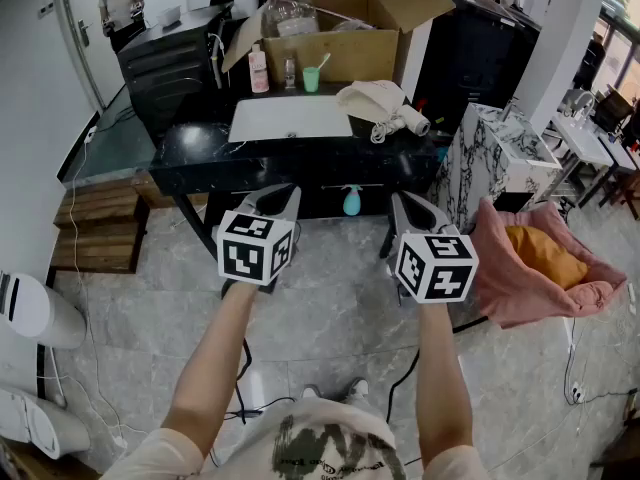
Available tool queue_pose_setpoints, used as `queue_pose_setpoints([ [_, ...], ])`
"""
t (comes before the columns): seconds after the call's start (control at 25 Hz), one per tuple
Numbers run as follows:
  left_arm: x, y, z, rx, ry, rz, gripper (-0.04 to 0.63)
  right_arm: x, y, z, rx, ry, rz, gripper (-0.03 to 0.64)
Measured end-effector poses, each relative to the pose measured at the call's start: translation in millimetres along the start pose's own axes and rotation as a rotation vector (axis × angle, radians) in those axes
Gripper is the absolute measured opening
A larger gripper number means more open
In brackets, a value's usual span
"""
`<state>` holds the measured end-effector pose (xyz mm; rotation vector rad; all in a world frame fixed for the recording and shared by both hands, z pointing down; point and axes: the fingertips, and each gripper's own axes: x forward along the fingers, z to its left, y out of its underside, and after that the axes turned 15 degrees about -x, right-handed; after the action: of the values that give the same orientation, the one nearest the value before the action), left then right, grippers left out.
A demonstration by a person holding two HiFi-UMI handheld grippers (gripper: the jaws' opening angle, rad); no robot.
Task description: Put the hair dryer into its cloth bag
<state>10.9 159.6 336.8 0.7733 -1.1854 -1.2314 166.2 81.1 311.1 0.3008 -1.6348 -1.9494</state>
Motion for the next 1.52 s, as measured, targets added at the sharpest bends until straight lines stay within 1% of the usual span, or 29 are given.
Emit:
queue_pose_setpoints([
  [0.44,0,0,12,0.000,0.013,-0.004,0.005,10,3,5,0.037,0.027,-0.006,0.000],
  [0.52,-1,-1,15,0.002,0.016,-0.008,0.005,12,3,8,0.040,0.032,-0.008,0.018],
  [0.68,0,-3,23,0.000,0.010,-0.018,0.005,15,4,12,0.038,0.033,0.002,0.031],
  [0.72,1,-3,25,-0.003,0.007,-0.020,0.005,17,4,12,0.040,0.029,0.005,0.045],
  [0.76,2,-2,27,-0.010,0.006,-0.021,0.016,19,4,12,0.041,0.026,0.006,0.058],
  [0.84,5,-2,30,-0.025,0.004,-0.021,0.071,23,4,11,0.044,0.024,0.004,0.081],
  [0.92,9,-3,32,-0.031,0.003,-0.023,0.080,26,4,9,0.049,0.023,0.000,0.091],
  [1.0,14,-3,34,-0.030,-0.001,-0.023,0.110,32,5,7,0.058,0.014,0.000,0.109],
  [1.12,24,-5,41,-0.032,-0.015,-0.023,0.132,45,9,6,0.066,-0.006,0.005,0.144],
  [1.4,58,-15,59,-0.037,-0.034,-0.021,0.181,81,10,-14,0.078,-0.019,0.001,0.170],
  [1.52,78,-20,69,-0.047,-0.043,-0.021,0.198,100,12,-25,0.078,-0.028,0.002,0.195],
])
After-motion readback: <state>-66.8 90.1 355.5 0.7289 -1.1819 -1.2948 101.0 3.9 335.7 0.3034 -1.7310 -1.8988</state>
